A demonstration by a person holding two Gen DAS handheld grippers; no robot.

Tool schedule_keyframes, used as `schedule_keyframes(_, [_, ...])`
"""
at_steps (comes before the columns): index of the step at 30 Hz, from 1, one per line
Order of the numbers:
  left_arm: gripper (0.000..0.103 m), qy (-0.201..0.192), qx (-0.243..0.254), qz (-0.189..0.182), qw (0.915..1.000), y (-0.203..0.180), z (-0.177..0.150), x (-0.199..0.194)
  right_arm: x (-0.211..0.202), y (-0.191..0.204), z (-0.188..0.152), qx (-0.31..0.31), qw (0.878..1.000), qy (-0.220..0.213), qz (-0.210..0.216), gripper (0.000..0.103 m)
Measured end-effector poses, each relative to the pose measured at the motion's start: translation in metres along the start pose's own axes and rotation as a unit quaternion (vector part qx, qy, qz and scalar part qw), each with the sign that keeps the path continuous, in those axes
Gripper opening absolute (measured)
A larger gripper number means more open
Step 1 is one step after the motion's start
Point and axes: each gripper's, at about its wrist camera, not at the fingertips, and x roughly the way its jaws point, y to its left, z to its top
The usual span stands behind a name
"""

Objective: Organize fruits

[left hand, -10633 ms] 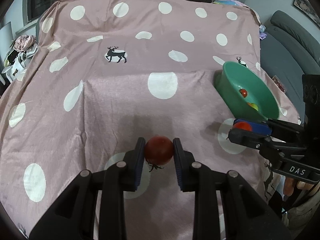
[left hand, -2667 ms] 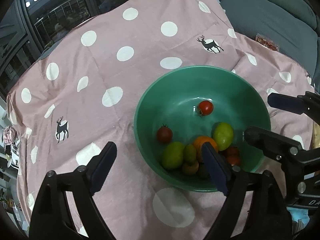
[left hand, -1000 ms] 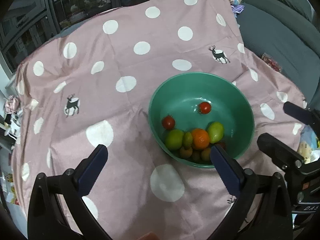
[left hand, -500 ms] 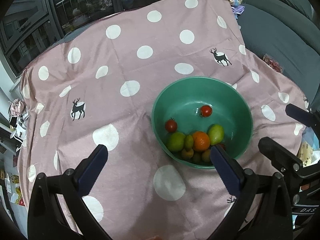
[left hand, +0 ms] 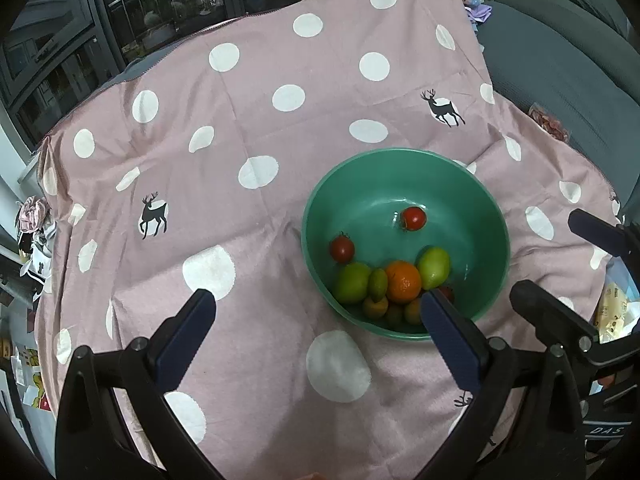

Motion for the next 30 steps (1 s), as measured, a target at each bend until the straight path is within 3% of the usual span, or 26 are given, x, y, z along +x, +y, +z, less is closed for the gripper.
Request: schedule_keyframes(30, [0.103, 0.011, 0.002, -0.002, 0.9999, -0.0027, 0.0024, 0.0087, 0.0078, -0.0020, -0.0005, -0.002, 1.000, 0.005, 0.002, 0.094])
